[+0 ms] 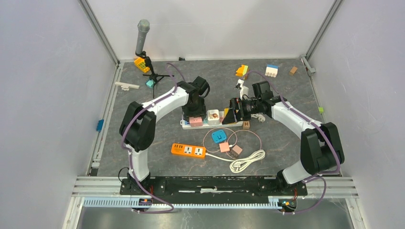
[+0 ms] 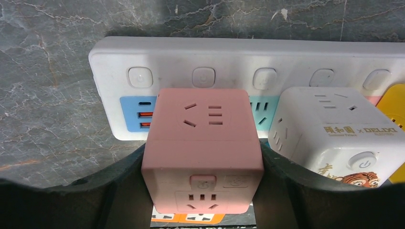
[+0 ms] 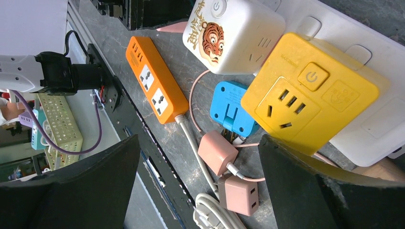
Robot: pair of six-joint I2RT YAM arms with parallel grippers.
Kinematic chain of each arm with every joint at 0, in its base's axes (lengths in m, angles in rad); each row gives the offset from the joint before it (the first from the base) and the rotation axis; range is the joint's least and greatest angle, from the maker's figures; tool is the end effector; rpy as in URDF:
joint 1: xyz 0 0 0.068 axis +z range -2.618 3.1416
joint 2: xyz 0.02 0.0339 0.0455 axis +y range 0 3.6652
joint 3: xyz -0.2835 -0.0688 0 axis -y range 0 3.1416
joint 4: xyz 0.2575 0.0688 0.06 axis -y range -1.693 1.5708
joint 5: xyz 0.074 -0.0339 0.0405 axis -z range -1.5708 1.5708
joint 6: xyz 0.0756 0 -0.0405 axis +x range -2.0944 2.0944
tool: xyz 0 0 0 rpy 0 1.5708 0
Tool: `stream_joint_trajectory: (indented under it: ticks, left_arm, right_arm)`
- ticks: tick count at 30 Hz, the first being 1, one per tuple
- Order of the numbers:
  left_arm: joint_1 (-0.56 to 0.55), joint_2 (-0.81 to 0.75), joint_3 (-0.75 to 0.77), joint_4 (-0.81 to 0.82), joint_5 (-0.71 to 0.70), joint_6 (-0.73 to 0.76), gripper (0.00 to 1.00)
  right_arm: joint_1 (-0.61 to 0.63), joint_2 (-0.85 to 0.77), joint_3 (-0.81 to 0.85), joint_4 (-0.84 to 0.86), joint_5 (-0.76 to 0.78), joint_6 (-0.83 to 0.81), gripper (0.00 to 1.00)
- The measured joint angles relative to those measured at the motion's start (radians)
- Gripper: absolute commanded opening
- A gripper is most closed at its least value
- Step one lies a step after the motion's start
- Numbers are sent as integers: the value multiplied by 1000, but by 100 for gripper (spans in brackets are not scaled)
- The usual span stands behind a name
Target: Insert the plug
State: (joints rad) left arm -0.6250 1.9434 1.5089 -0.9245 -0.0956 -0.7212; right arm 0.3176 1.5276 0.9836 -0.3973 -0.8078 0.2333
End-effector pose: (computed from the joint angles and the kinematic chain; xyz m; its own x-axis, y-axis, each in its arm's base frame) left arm 0.3395 -0.2360 0.1777 -0.9693 -0.1112 -0.2195 -0.0983 0.9928 -0.0687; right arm 0.2997 0.1560 0.2128 -0.8904 -0.1245 -0.4377 -0.4257 0.5678 0.7045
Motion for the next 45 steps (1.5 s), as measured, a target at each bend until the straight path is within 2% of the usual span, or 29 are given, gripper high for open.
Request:
stream_joint_trajectory:
  ticks: [30, 32, 34, 39, 42, 45]
  left_arm:
    - [0, 106, 94, -74, -3, 25, 4]
    - [0, 105, 94, -74, -3, 26, 12]
    - [0, 100, 94, -74, -3, 26, 27]
    - [0, 83, 92, -66, -5, 26, 74]
    - [0, 75, 77, -56, -7, 26, 86]
    - [3, 70, 55, -68, 0, 26, 92]
  right_arm:
    - [0, 0, 0, -8, 5, -7, 98]
    - [0, 0, 0, -8, 5, -7, 98]
    - [0, 0, 0, -8, 5, -7, 98]
    - [0, 0, 0, -8, 5, -7, 98]
    - [0, 0, 0, -11, 5, -7, 98]
    - [0, 0, 0, -16, 9, -8, 98]
